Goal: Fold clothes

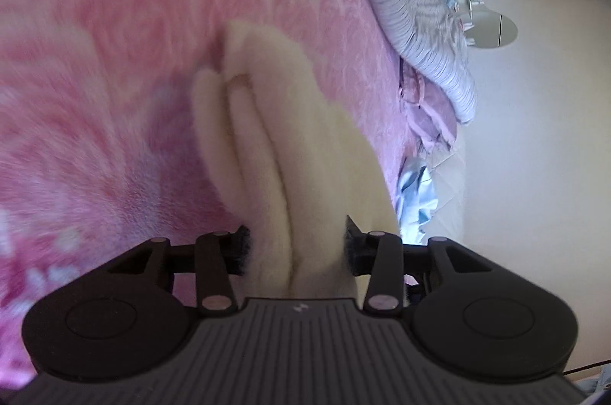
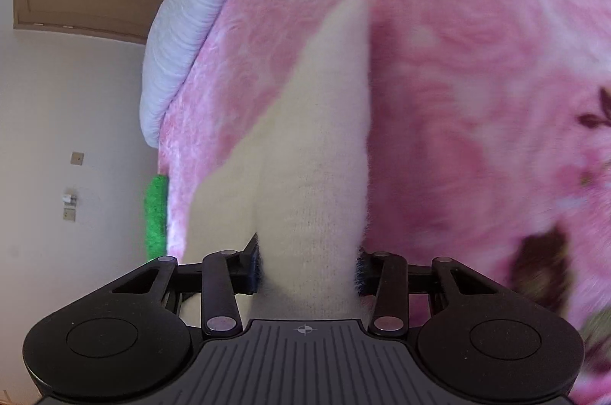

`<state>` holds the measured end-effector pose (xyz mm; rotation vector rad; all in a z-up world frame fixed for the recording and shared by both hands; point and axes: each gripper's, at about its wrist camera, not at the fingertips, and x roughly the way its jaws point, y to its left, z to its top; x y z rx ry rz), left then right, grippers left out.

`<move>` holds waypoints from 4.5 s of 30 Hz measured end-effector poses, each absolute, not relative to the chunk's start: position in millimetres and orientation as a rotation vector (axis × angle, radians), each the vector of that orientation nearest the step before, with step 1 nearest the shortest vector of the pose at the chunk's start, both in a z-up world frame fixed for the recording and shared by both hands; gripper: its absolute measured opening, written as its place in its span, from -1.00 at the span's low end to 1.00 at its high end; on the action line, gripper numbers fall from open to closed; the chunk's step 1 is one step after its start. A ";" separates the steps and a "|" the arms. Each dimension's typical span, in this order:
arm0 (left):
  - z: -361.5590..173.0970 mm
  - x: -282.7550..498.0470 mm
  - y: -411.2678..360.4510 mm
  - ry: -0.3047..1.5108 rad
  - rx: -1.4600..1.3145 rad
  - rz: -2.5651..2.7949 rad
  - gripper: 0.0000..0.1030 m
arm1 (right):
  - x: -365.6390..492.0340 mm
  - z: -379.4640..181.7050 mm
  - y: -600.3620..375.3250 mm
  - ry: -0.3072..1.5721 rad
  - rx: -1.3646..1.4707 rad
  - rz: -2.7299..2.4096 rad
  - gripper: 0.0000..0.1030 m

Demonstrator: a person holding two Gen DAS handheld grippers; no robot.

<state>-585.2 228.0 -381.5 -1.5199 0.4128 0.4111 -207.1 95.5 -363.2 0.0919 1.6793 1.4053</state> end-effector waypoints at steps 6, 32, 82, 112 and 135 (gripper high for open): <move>-289.6 -651.2 242.6 0.379 -1.544 0.451 -0.27 | -265.9 -276.0 132.9 1.692 0.061 1.433 -0.22; -164.5 -923.3 343.9 0.128 -1.439 0.852 -0.27 | -522.1 -199.7 359.2 1.752 -0.081 1.859 -0.22; -305.0 -1204.5 648.0 0.455 -1.070 0.909 -0.42 | -850.5 -309.3 535.0 1.220 -0.242 1.410 0.07; -276.7 -1151.7 672.6 0.837 -0.796 0.811 -0.67 | -923.5 -256.8 603.1 1.069 -0.658 1.336 -0.39; -299.5 -1108.5 755.4 0.929 -0.823 0.853 -0.68 | -879.2 -291.0 697.8 1.201 -0.648 1.283 -0.34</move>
